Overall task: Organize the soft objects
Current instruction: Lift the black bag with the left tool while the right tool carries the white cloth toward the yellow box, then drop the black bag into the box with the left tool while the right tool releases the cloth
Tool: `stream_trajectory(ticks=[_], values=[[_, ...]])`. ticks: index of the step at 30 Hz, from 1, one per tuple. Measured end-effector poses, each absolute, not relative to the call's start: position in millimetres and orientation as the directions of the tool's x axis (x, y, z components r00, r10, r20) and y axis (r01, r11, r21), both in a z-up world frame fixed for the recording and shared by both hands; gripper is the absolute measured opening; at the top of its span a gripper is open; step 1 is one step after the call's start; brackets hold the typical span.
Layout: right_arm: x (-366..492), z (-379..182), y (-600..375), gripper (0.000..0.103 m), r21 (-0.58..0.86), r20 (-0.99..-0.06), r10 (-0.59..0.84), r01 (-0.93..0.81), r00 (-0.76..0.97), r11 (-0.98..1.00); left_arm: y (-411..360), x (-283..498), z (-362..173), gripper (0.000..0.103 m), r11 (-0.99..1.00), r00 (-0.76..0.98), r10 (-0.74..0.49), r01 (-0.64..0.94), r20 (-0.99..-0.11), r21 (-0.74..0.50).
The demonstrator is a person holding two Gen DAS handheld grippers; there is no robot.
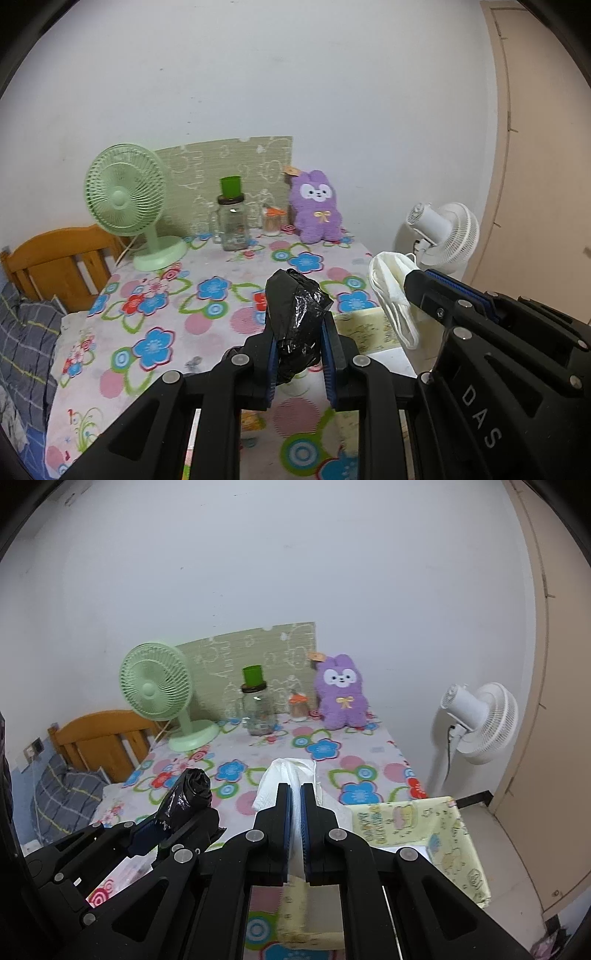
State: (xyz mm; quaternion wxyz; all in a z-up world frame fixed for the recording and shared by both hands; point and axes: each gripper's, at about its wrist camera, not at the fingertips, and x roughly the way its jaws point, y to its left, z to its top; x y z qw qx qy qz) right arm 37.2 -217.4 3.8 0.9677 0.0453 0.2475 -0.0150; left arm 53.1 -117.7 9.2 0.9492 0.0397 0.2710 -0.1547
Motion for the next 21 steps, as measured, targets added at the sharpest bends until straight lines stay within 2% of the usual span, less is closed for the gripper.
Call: stream_trajectory(ticks=[14,21], values=[[43.6,-20.3,-278.3,0.008,0.054,-0.502,-0.122,0.171,0.856,0.984,-177.8,69.4,-17.0,0.019,0.907,0.753,-0.367,0.42,-0.546,-0.031],[49.6,-37.9,-297.9,0.008,0.053,-0.525,-0.145,0.202,0.839,0.978,-201.7,74.9,-32.8,0.023,0.901,0.745,-0.36,0.433,-0.562,-0.004]])
